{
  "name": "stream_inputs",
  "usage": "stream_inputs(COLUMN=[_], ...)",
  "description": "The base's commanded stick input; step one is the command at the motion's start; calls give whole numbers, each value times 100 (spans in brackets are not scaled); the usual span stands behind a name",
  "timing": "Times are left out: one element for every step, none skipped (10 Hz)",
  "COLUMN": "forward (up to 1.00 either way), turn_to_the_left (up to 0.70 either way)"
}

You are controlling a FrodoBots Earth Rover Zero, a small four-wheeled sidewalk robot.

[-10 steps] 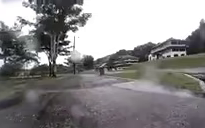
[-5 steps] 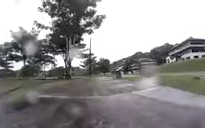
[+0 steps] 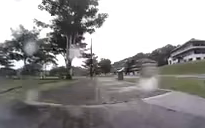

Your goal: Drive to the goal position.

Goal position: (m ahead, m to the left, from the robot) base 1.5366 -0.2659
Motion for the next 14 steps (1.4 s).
stream_inputs(forward=[85, 85, 85, 85, 85, 85, 85, 85, 85, 85, 85, 85, 85, 85], turn_to_the_left=[0, 0, 0, -7, -24, -22, -6, 0, 0, 0, 0, 0, 0, 0])
